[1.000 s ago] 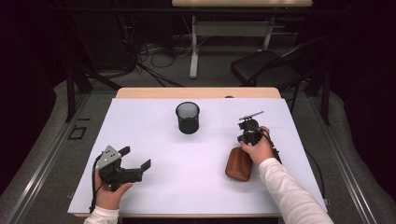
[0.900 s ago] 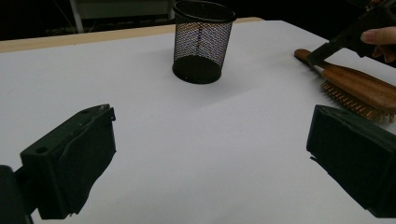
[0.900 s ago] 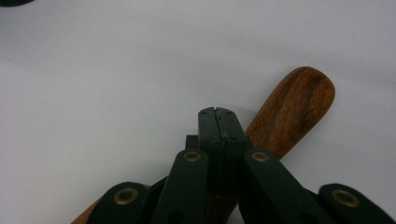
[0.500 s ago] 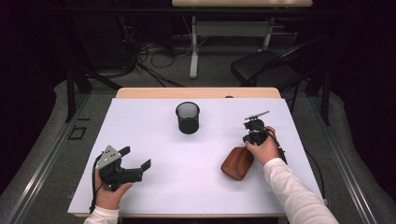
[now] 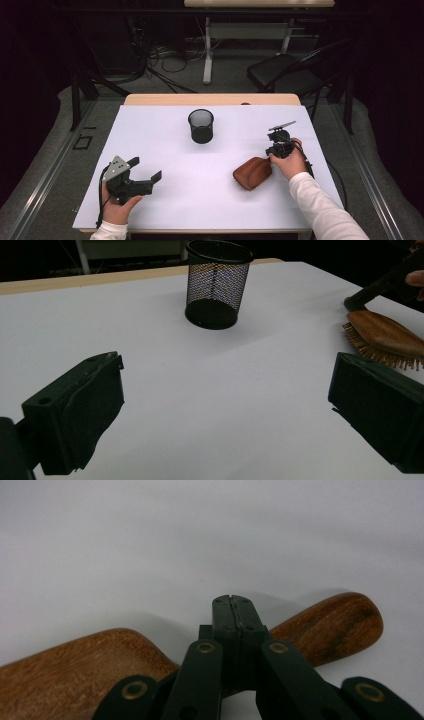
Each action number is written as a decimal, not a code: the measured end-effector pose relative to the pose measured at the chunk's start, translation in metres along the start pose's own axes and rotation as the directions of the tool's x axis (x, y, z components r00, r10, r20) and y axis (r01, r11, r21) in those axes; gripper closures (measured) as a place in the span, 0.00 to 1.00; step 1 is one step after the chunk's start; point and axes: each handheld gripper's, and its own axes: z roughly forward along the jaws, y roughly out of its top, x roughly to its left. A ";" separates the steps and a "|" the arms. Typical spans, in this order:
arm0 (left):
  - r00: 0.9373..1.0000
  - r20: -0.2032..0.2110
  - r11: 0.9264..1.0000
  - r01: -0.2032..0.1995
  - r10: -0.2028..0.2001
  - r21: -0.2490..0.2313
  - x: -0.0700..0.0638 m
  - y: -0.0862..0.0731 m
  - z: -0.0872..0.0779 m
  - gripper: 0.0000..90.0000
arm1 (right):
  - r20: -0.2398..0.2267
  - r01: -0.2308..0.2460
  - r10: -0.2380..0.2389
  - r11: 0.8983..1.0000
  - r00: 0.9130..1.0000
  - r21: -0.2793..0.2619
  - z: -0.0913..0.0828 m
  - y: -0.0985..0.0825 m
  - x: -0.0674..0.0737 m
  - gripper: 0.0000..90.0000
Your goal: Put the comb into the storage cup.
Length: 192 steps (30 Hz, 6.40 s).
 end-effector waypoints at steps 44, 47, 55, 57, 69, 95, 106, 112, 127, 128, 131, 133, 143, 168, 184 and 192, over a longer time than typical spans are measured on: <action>1.000 -0.008 1.000 -0.006 0.006 -0.001 -0.001 0.000 0.000 0.01 | -0.060 0.031 -0.030 0.999 0.998 0.016 -0.024 -0.052 -0.003 1.00; 1.000 -0.006 1.000 -0.005 0.005 -0.001 -0.001 0.000 0.000 0.01 | -0.059 0.047 -0.046 0.999 0.997 0.020 -0.027 -0.057 0.000 1.00; 1.000 -0.009 1.000 -0.005 0.005 -0.002 -0.001 0.000 0.000 0.01 | -0.076 0.029 -0.028 1.000 0.997 0.012 -0.030 -0.067 0.000 0.99; 1.000 -0.008 1.000 -0.004 0.004 -0.001 -0.001 0.000 0.000 0.01 | -0.068 0.032 -0.031 0.999 0.997 0.014 -0.031 -0.069 0.001 0.99; 1.000 -0.007 1.000 -0.004 0.004 -0.003 -0.001 0.000 -0.001 0.01 | -0.062 0.040 -0.040 0.999 0.997 0.000 -0.040 -0.082 0.001 0.99; 1.000 -0.010 1.000 -0.006 0.006 0.001 -0.002 0.000 0.000 0.01 | -0.103 0.029 -0.030 1.000 0.994 -0.013 -0.047 -0.105 0.003 0.97; 1.000 -0.012 1.000 -0.003 0.003 0.002 -0.002 -0.001 0.001 0.02 | -0.108 0.011 -0.016 0.999 0.994 -0.045 -0.051 -0.108 0.002 0.93; 1.000 -0.011 1.000 -0.006 0.006 0.003 -0.002 -0.001 0.001 0.02 | -0.117 0.010 -0.017 0.998 0.993 -0.062 -0.057 -0.107 0.000 0.88; 1.000 -0.011 1.000 -0.007 0.007 0.000 -0.002 -0.001 0.001 0.02 | -0.136 0.034 -0.047 0.995 0.990 -0.099 -0.069 -0.100 -0.001 0.53; 1.000 -0.011 1.000 -0.007 0.007 0.000 -0.002 -0.001 0.001 0.02 | -0.136 0.034 -0.047 0.995 0.990 -0.099 -0.069 -0.100 -0.001 0.53; 1.000 -0.012 1.000 -0.007 0.007 0.000 -0.003 -0.001 0.001 0.02 | -0.138 0.048 -0.060 0.995 0.989 -0.088 -0.070 -0.099 -0.001 0.53; 1.000 -0.012 1.000 -0.007 0.007 0.000 -0.003 -0.001 0.001 0.02 | -0.143 0.054 -0.065 0.995 0.988 -0.080 -0.070 -0.098 -0.002 0.54; 1.000 -0.013 1.000 -0.008 0.008 0.002 -0.003 -0.001 0.001 0.02 | -0.143 0.103 -0.114 0.991 0.983 -0.081 -0.075 -0.096 -0.001 0.65; 1.000 -0.015 1.000 -0.010 0.010 0.004 -0.003 -0.001 0.001 0.02 | -0.096 0.269 -0.275 0.960 0.957 -0.078 -0.085 -0.086 0.008 0.34; 1.000 -0.016 1.000 -0.009 0.009 0.004 -0.003 -0.001 0.001 0.02 | -0.112 0.296 -0.296 0.955 0.949 -0.013 -0.085 -0.075 0.008 0.00; 1.000 -0.016 1.000 -0.008 0.008 0.003 -0.003 -0.001 0.001 0.02 | -0.081 0.329 -0.326 0.944 0.942 0.033 -0.077 -0.073 0.011 0.00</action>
